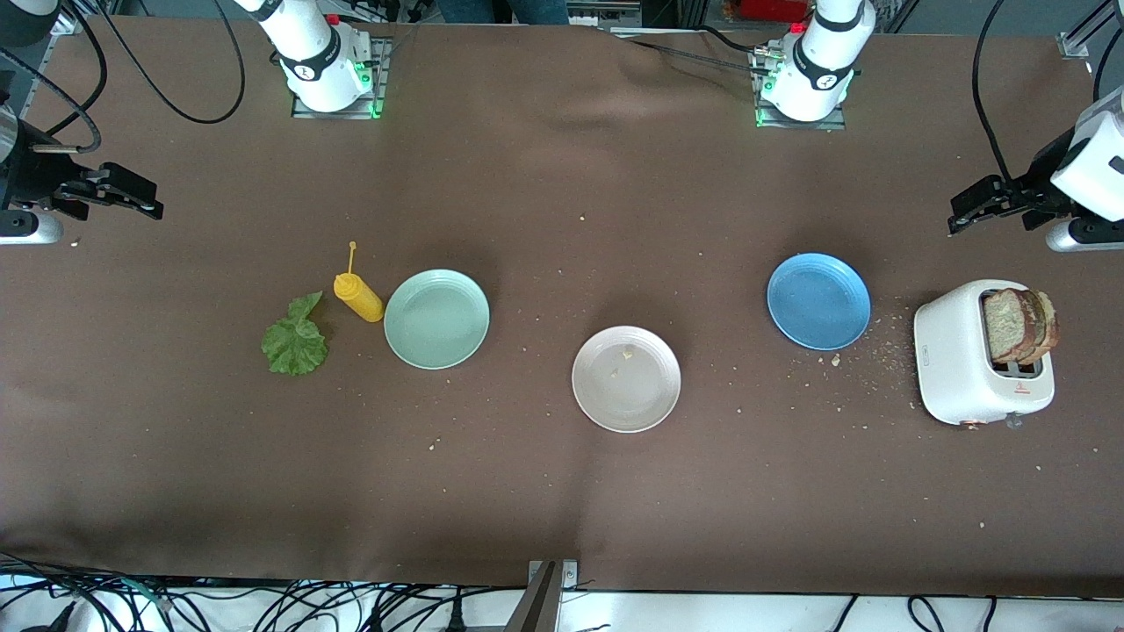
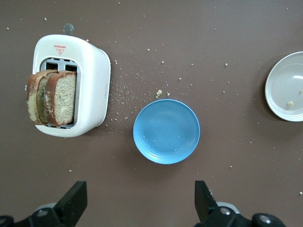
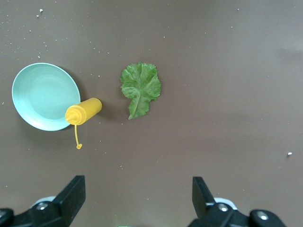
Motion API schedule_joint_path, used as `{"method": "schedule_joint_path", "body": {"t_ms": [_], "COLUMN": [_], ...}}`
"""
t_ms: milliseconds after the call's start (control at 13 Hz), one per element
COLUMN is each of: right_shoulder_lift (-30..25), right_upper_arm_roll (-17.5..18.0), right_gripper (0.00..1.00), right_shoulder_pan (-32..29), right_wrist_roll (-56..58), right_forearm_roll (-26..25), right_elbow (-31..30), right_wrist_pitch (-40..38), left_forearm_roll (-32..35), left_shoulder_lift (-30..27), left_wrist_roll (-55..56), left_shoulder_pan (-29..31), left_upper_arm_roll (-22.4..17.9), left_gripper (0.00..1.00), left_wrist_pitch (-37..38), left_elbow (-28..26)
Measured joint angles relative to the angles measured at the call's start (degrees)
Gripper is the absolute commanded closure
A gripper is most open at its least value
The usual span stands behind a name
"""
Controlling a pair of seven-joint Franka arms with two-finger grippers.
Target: Make sandwich in beige plate with both arms
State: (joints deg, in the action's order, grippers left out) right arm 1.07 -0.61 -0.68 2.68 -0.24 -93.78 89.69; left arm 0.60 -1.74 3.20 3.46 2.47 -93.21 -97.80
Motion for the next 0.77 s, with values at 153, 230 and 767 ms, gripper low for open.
{"method": "schedule_joint_path", "body": {"t_ms": [153,230,767], "right_shoulder_lift": [0.17,0.21,1.05], "right_upper_arm_roll": [0.0,0.0,0.01], "right_gripper": [0.0,0.0,0.0], "right_shoulder_pan": [0.0,0.0,0.01], "right_wrist_roll": [0.0,0.0,0.0], "right_forearm_roll": [0.0,0.0,0.02], "right_elbow": [0.0,0.0,0.0], "right_wrist_pitch": [-0.01,-0.01,0.01], "left_forearm_roll": [0.0,0.0,0.0], "left_shoulder_lift": [0.0,0.0,0.03], "left_wrist_roll": [-0.01,-0.02,-0.03], "left_shoulder_pan": [0.0,0.0,0.0], "left_upper_arm_roll": [0.0,0.0,0.0], "left_gripper": [0.0,0.0,0.0], "left_wrist_pitch": [0.0,0.0,0.0], "left_elbow": [0.0,0.0,0.0]}}
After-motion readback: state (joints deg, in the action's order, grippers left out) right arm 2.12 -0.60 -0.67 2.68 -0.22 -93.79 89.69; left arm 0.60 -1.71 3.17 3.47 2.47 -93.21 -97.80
